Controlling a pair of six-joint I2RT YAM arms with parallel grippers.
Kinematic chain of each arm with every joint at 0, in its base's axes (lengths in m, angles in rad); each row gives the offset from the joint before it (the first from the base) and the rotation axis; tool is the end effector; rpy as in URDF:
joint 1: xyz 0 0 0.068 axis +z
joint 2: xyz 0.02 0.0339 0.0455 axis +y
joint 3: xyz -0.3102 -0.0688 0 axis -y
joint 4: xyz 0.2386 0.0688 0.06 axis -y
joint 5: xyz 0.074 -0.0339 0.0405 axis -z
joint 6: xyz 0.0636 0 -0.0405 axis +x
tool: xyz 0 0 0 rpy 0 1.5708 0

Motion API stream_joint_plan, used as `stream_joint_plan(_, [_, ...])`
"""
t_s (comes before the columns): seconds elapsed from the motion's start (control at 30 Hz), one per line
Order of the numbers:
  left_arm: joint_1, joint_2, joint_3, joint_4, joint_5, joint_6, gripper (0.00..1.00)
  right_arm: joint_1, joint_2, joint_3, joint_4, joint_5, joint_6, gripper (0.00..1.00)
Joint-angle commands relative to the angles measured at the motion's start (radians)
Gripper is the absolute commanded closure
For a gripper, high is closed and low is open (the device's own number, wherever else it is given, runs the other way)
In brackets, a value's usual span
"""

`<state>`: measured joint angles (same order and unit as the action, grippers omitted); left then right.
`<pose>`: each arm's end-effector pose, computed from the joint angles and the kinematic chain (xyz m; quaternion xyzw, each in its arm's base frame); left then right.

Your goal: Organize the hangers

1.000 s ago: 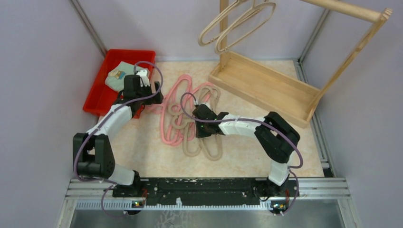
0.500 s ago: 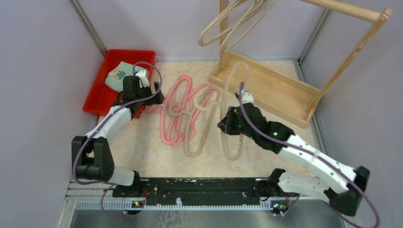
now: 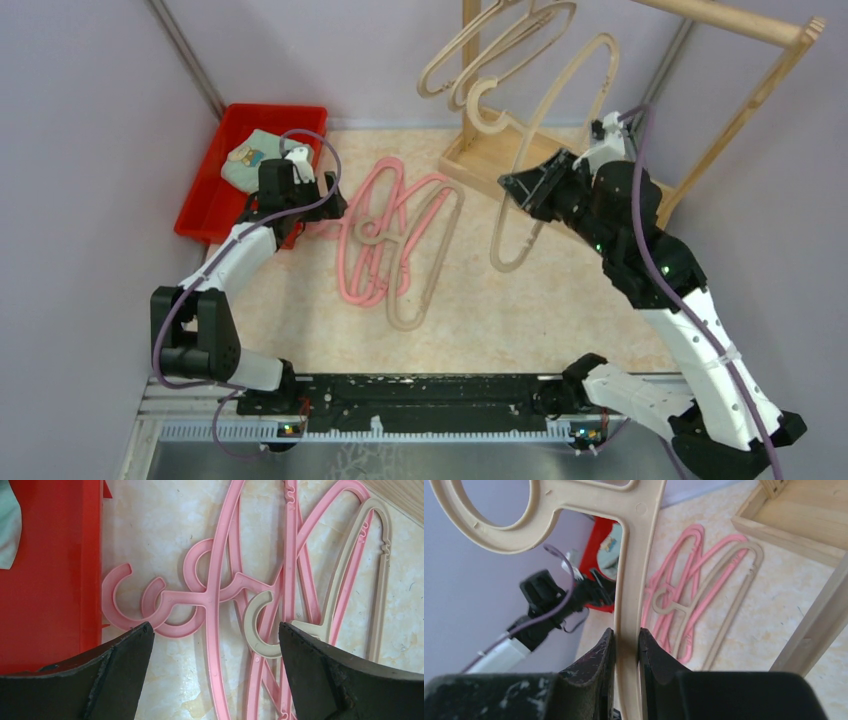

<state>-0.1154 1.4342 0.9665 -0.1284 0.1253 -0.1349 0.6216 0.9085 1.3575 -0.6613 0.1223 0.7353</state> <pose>0.3281 -0.0460 0.2898 0.0207 0.8821 -0.1132 0.4568 0.1283 0.0823 0.4868 0.0825 0.7732 0.3565 0.5180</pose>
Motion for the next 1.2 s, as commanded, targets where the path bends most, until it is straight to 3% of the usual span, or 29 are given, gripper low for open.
stream_joint_plan(0.0, [0.003, -0.022, 0.036, 0.026, 0.02, -0.005, 0.0, -0.185, 0.098, 0.045, 0.2, -0.289, 0.104, 1.0])
stream_joint_plan(0.1, [0.003, -0.016, 0.042, 0.033, 0.023, -0.007, 0.0, -0.322, 0.151, 0.012, 0.355, -0.422, 0.208, 1.0])
stream_joint_plan(0.23, [0.003, -0.004, 0.046, 0.042, 0.024, -0.015, 0.0, -0.415, 0.221, 0.036, 0.515, -0.516, 0.288, 1.0])
stream_joint_plan(0.67, [0.005, 0.012, 0.075, 0.037, -0.002, 0.0, 0.0, -0.627, 0.427, 0.172, 0.862, -0.641, 0.529, 1.0])
stream_joint_plan(1.17, [0.007, 0.003, 0.061, 0.014, -0.068, 0.026, 0.0, -0.666, 0.64, 0.268, 0.953, -0.638, 0.608, 1.0])
